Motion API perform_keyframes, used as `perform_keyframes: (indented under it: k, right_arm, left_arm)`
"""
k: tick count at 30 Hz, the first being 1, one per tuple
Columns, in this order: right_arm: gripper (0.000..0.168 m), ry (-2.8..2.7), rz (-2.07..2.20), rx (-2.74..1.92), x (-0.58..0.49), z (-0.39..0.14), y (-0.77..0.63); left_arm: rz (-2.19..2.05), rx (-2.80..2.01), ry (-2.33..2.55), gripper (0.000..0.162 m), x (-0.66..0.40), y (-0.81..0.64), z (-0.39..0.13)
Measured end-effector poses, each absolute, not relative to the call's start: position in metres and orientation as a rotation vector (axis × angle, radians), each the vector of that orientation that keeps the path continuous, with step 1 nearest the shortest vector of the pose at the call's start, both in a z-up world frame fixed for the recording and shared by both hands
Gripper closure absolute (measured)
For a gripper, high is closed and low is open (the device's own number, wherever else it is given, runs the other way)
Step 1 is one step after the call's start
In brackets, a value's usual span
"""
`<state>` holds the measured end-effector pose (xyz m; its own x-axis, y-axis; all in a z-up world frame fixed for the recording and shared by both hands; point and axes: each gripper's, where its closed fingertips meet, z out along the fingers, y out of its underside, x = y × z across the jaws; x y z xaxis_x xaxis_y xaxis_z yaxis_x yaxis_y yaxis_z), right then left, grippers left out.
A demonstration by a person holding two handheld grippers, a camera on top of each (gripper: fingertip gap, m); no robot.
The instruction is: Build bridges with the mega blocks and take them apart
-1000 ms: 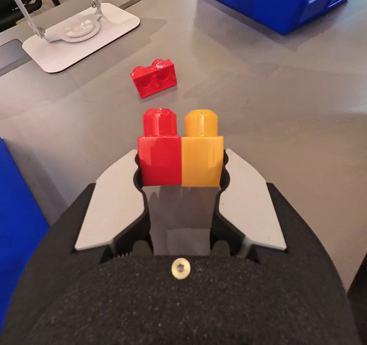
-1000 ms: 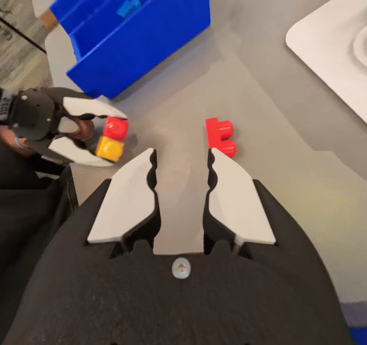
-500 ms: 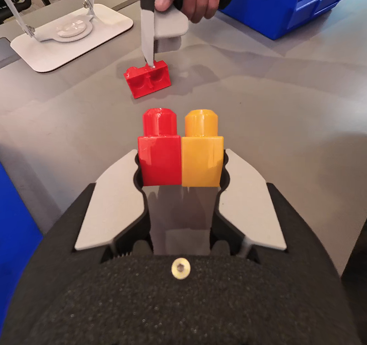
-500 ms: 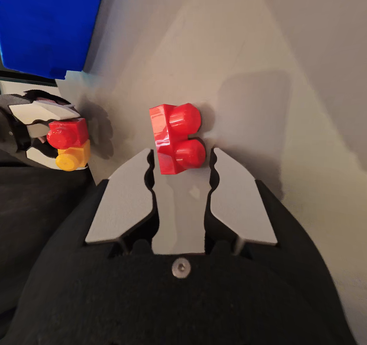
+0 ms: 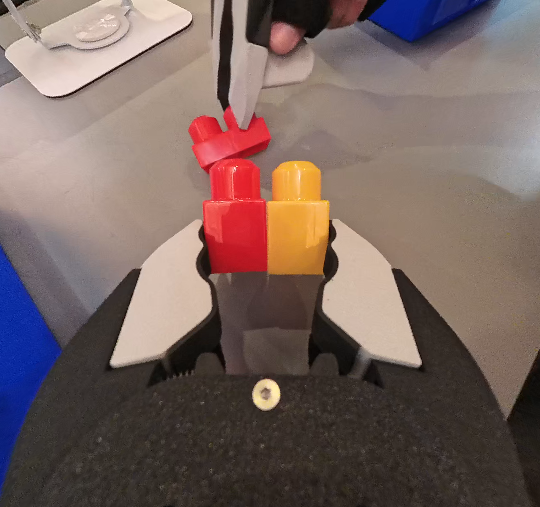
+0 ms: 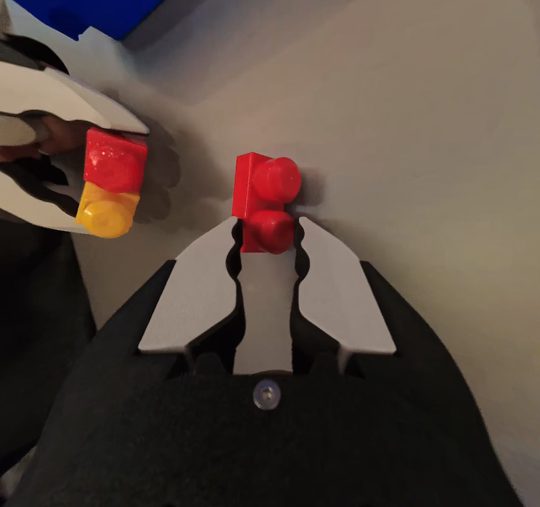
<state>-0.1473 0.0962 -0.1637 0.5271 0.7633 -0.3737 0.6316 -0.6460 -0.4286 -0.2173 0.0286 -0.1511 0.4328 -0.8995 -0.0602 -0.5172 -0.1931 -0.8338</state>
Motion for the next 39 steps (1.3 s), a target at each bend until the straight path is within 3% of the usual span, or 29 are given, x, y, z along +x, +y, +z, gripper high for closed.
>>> perform_keyframes:
  k: [9,17,18,21,24,28,36,39]
  right_arm:
    - [0.143,-0.961,0.638,-2.366,-0.121,-0.14,0.084]
    - [0.145,-0.65,0.835,-2.096,-0.112,-0.091,0.056]
    - [0.168,-0.598,0.879,-2.05,-0.112,-0.085,0.052]
    - [0.168,-0.396,1.035,-1.972,-0.115,-0.081,0.045]
    - [0.168,-0.388,0.934,-2.036,-0.112,-0.107,0.04]
    - [0.168,-0.372,0.956,-2.024,-0.104,-0.105,0.024]
    - [0.15,-0.464,0.674,-1.988,-0.082,-0.065,0.008]
    - [0.136,-0.535,0.483,-2.03,-0.072,-0.042,-0.017]
  left_arm:
    - [-0.548,-1.856,1.215,0.086,-0.216,0.031,-0.155]
    - [-0.539,-1.83,1.235,0.087,-0.209,0.029,-0.153]
    - [-0.539,-1.817,1.237,0.086,-0.207,0.028,-0.151]
    - [-0.538,-1.77,1.249,0.086,-0.2,0.028,-0.145]
    - [-0.478,-1.769,1.279,0.086,-0.199,0.03,-0.15]
    - [-0.521,-1.784,1.261,0.086,-0.202,0.027,-0.149]
    - [-0.494,-1.777,1.294,0.086,-0.199,0.023,-0.153]
    - [-0.507,-1.775,1.287,0.086,-0.199,0.022,-0.151]
